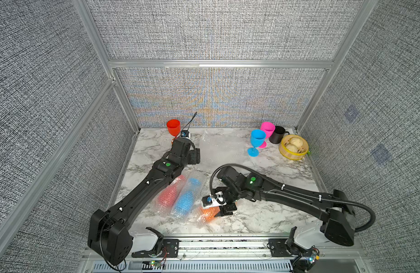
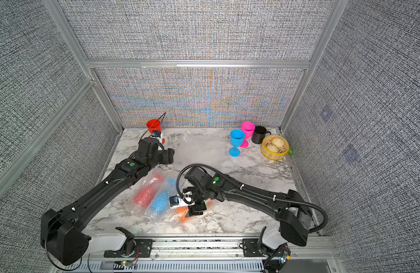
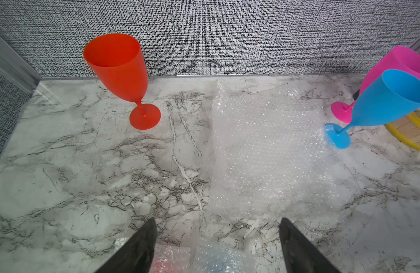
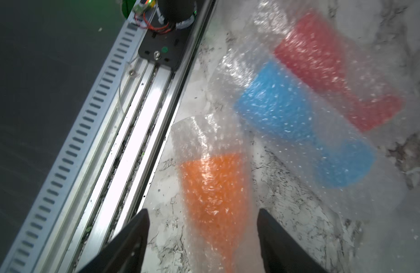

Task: Unpack wine glasses from bubble wrap
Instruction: Adjust the bubble wrap at the center of the board.

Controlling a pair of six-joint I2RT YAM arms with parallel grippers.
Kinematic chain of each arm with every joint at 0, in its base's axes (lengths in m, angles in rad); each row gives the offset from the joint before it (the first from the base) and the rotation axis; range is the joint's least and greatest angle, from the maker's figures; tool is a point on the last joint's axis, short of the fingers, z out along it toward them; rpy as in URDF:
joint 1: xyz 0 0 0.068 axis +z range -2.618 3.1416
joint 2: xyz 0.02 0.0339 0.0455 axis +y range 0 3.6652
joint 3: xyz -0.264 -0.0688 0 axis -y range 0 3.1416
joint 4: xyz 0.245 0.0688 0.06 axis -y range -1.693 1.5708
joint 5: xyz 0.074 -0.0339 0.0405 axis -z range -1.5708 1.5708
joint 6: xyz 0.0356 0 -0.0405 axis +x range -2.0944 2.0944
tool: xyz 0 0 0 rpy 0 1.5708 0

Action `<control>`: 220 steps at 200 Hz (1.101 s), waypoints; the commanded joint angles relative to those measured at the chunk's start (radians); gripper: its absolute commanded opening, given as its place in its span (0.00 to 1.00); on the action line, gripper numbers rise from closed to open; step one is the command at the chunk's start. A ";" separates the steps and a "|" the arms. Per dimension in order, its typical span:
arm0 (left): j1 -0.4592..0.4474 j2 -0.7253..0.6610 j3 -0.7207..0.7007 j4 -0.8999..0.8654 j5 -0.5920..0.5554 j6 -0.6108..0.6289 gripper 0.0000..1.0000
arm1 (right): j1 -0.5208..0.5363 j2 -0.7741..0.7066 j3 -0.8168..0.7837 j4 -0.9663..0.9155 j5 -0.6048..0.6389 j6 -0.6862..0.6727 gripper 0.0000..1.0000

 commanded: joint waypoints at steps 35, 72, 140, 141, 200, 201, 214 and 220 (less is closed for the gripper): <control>0.005 -0.035 -0.014 0.041 -0.028 -0.020 0.81 | 0.025 0.118 0.020 0.030 0.079 -0.041 0.82; 0.015 -0.032 -0.016 0.044 -0.013 -0.037 0.80 | 0.032 0.218 0.027 0.090 0.143 -0.003 0.83; 0.026 -0.023 -0.014 0.047 0.012 -0.048 0.80 | 0.038 0.259 -0.025 0.158 0.191 0.028 0.74; 0.026 -0.023 -0.014 0.046 0.012 -0.048 0.80 | 0.038 0.257 -0.026 0.159 0.193 0.028 0.74; 0.026 -0.014 -0.014 0.049 0.024 -0.054 0.80 | -0.005 0.073 -0.128 0.225 0.186 0.121 0.66; 0.027 -0.013 -0.014 0.049 0.024 -0.055 0.80 | -0.006 0.070 -0.130 0.225 0.187 0.123 0.66; 0.028 -0.011 -0.014 0.049 0.027 -0.056 0.80 | -0.024 0.031 -0.153 0.239 0.180 0.154 0.66; 0.027 -0.009 -0.014 0.049 0.027 -0.056 0.80 | -0.036 0.013 -0.166 0.249 0.177 0.171 0.66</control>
